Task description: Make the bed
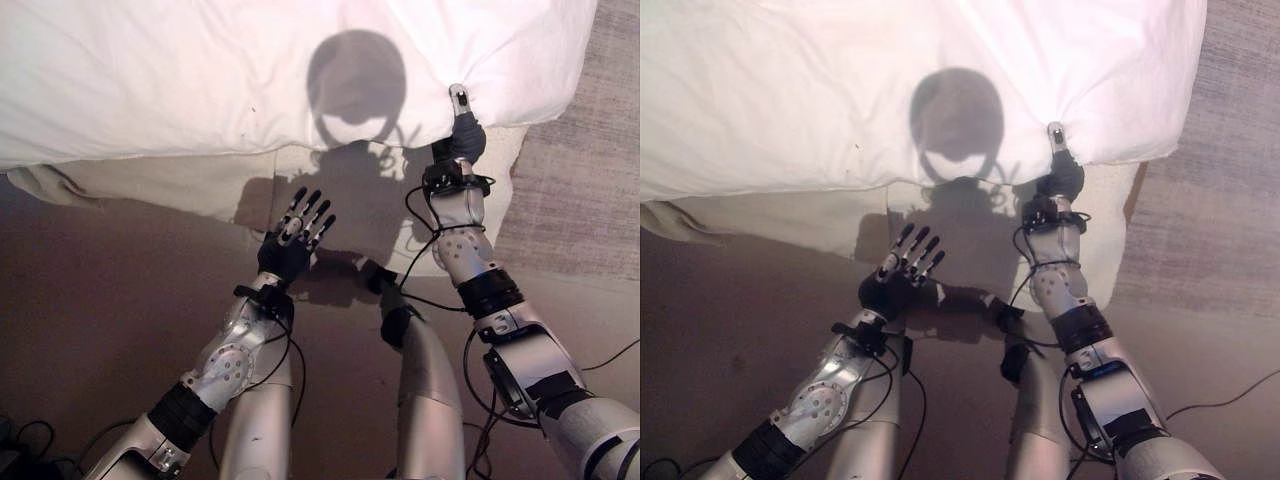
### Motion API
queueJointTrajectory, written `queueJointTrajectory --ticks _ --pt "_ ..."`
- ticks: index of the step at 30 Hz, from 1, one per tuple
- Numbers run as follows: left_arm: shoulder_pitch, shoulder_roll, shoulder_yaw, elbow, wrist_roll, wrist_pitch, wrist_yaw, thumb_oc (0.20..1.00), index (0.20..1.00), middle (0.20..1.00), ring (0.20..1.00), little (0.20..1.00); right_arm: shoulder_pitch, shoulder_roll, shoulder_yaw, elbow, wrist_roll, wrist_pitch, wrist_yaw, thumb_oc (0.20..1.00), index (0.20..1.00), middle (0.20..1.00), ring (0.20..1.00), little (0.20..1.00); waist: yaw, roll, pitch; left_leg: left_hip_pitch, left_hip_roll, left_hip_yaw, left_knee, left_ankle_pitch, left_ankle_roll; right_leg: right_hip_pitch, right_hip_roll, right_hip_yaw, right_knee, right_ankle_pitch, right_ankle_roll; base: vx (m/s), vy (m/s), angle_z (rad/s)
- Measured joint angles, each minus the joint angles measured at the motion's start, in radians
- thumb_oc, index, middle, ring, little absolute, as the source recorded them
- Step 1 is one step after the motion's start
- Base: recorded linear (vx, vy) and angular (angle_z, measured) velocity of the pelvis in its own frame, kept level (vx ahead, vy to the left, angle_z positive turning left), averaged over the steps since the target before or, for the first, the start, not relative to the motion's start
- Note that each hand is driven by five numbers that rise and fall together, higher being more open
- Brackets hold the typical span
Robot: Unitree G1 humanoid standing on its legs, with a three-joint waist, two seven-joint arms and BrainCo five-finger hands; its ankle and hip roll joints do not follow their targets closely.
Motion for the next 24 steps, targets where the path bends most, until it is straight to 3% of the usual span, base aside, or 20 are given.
queueJointTrajectory --ticks 3,7,15,24 --pt "-0.082 -0.097 0.014 0.047 -0.015 -0.03 0.032 1.0 1.0 1.0 1.0 1.0 -0.006 0.006 0.002 -0.003 0.0 0.0 0.0 0.2 0.2 0.2 0.2 0.2 -0.003 0.0 0.0 0.0 0.002 0.0 0.002 0.0 0.0 0.0 0.003 0.0 0.002 0.002 -0.002 0.0 0.0 0.0" --pt "-0.177 -0.139 0.018 0.132 -0.015 -0.074 0.074 1.0 1.0 1.0 1.0 1.0 -0.007 0.012 0.004 -0.005 0.001 0.0 0.002 0.2 0.2 0.2 0.2 0.2 -0.01 -0.001 0.0 0.0 0.004 0.003 0.005 -0.001 0.0 0.001 0.005 0.001 0.002 0.004 -0.002 0.0 0.0 0.0" --pt "-0.277 -0.154 0.055 0.29 -0.014 -0.108 0.139 1.0 1.0 1.0 1.0 1.0 -0.043 0.042 0.05 -0.005 0.019 0.0 0.002 0.2 0.2 0.2 0.2 0.2 -0.062 -0.002 -0.001 0.001 0.011 0.018 0.015 -0.002 0.003 0.005 0.008 0.007 -0.002 0.012 0.002 0.0 -0.004 -0.02" --pt "-0.311 -0.182 0.054 0.359 -0.015 -0.103 0.153 1.0 1.0 1.0 1.0 1.0 -0.072 0.056 0.074 -0.004 0.042 0.0 -0.007 0.2 0.2 0.2 0.2 0.2 -0.067 -0.006 -0.004 0.009 0.023 0.022 0.02 -0.008 0.008 0.019 0.024 0.009 -0.019 0.025 0.0 0.0 -0.007 -0.02"
